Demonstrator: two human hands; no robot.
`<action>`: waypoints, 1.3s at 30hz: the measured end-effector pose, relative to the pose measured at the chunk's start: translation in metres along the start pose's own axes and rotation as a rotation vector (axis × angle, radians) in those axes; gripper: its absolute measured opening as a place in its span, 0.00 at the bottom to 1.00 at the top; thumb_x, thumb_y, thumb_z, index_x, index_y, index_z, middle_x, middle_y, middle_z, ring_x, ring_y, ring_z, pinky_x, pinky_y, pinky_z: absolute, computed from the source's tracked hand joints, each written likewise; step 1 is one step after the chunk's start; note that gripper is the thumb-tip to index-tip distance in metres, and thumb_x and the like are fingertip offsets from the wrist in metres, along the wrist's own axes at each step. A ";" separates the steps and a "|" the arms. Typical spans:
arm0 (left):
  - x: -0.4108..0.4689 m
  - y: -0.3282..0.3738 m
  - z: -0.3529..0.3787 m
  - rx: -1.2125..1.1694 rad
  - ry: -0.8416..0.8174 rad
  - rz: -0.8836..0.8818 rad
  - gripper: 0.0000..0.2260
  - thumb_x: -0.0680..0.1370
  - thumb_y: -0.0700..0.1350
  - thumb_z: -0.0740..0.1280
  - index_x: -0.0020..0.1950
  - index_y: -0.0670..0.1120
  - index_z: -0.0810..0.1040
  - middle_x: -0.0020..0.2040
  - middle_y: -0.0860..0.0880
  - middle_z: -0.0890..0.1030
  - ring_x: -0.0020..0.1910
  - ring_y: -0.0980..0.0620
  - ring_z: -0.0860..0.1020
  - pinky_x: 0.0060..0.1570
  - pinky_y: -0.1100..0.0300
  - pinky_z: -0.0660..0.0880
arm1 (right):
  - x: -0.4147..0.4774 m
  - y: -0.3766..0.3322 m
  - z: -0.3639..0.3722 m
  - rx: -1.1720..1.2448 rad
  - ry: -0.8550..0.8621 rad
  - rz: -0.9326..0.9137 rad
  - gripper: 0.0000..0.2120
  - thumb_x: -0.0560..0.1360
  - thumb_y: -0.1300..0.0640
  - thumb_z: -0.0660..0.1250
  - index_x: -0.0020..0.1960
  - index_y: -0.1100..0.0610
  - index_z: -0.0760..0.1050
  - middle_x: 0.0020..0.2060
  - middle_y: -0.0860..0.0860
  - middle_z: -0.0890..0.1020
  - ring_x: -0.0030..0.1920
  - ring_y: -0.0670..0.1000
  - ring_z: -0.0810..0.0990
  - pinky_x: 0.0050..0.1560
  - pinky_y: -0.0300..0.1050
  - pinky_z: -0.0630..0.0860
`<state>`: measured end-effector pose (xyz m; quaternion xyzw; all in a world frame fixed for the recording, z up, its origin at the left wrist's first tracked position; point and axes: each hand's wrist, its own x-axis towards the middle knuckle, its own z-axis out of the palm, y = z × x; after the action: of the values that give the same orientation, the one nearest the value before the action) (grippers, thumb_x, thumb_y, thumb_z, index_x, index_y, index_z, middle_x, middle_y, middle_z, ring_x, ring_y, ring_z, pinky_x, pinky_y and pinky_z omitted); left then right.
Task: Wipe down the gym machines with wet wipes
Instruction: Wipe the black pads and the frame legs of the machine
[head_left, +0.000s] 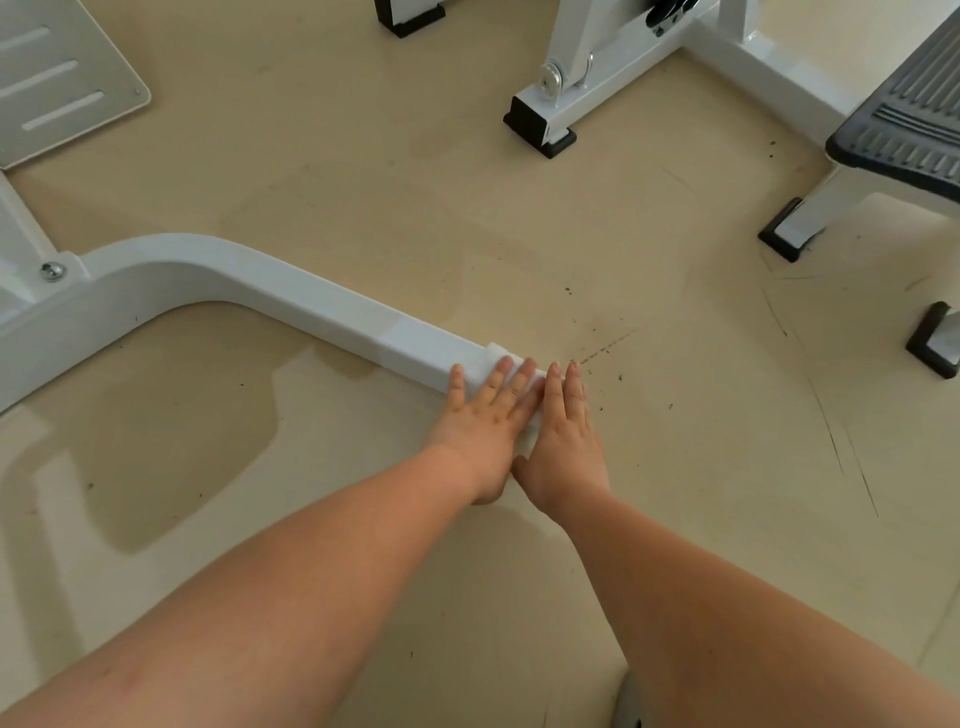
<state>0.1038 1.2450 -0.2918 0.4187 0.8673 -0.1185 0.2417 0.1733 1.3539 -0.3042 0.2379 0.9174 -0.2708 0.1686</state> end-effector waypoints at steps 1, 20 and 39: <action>0.001 0.007 0.000 0.021 0.010 0.027 0.43 0.80 0.46 0.59 0.77 0.46 0.25 0.77 0.47 0.24 0.77 0.44 0.27 0.74 0.29 0.41 | 0.000 0.002 -0.001 0.012 -0.002 0.001 0.50 0.77 0.58 0.67 0.82 0.52 0.31 0.81 0.47 0.31 0.81 0.48 0.34 0.79 0.40 0.39; -0.009 0.013 0.012 -0.734 0.147 -0.530 0.41 0.80 0.43 0.60 0.81 0.49 0.32 0.77 0.43 0.25 0.81 0.45 0.37 0.78 0.46 0.41 | 0.010 -0.011 -0.011 -0.244 -0.021 -0.107 0.42 0.78 0.62 0.53 0.81 0.54 0.29 0.81 0.50 0.30 0.79 0.55 0.27 0.80 0.58 0.35; -0.001 0.062 0.025 -1.460 0.446 -0.349 0.40 0.75 0.48 0.53 0.79 0.51 0.31 0.73 0.51 0.22 0.81 0.53 0.40 0.79 0.50 0.49 | 0.014 -0.022 -0.035 0.834 -0.071 0.179 0.25 0.79 0.39 0.57 0.74 0.43 0.69 0.76 0.42 0.68 0.78 0.46 0.63 0.77 0.47 0.57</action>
<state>0.1605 1.2728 -0.3127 0.0251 0.8070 0.5326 0.2537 0.1431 1.3627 -0.2731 0.3550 0.6985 -0.6111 0.1121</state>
